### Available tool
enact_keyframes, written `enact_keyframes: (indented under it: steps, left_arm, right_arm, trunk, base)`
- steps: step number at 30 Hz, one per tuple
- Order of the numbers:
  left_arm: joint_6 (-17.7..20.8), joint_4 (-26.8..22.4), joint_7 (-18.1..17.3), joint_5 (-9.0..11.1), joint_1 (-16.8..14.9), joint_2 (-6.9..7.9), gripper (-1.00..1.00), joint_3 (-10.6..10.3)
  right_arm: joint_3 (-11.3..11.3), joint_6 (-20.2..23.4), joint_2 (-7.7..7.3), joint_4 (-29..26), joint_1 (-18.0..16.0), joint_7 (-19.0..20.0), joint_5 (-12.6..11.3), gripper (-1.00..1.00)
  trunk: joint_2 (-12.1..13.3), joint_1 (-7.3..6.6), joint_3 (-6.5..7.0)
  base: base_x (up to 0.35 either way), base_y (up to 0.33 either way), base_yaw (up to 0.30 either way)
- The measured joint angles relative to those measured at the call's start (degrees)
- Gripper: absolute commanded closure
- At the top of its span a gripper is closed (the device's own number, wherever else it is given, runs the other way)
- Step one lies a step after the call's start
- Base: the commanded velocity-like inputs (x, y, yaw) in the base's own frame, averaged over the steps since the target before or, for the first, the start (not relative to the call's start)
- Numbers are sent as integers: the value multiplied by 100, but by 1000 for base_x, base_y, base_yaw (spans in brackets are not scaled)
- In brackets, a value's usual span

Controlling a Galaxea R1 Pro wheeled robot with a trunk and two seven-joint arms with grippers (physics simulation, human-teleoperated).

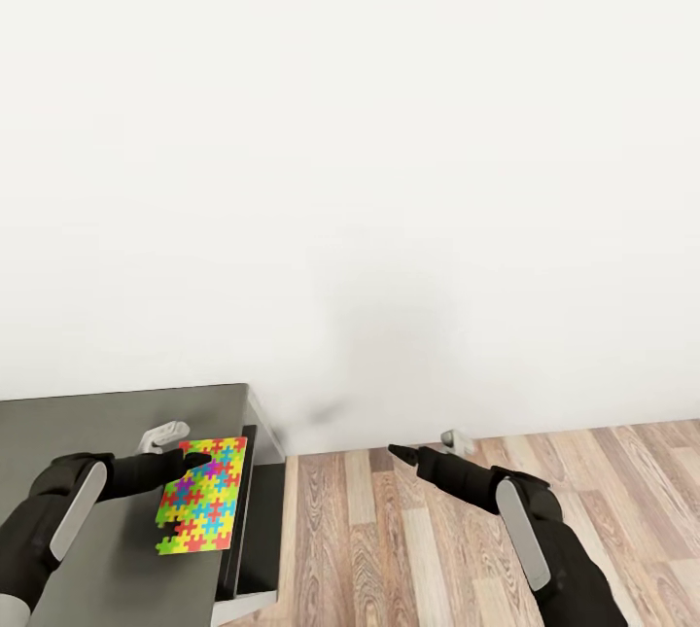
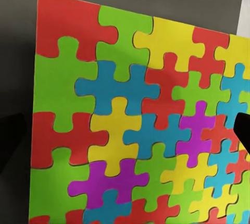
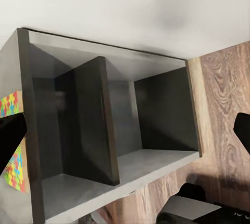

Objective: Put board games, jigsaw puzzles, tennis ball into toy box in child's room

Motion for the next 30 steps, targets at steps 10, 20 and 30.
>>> enact_keyframes:
  steps: [10,20,30]
  left_arm:
    - [9,1,-5,21,4,5,-100,6]
    - [22,-5,-12,-3,2,73,-100,33]
    - [35,-7,-13,26,-1,133,-100,33]
  right_arm:
    - [209,285,201,41,-85,21,-11,-100]
    - [530,1111,409,808,-602,78,-70,-100]
    - [559,1196,652,1582,-943,79,-87,-100]
  trunk:
    - [0,0,0]
    - [2,1,-1]
    - [1,1,-1]
  base:
    - [0,0,0]
    - [0,0,0]
    - [0,-1,0]
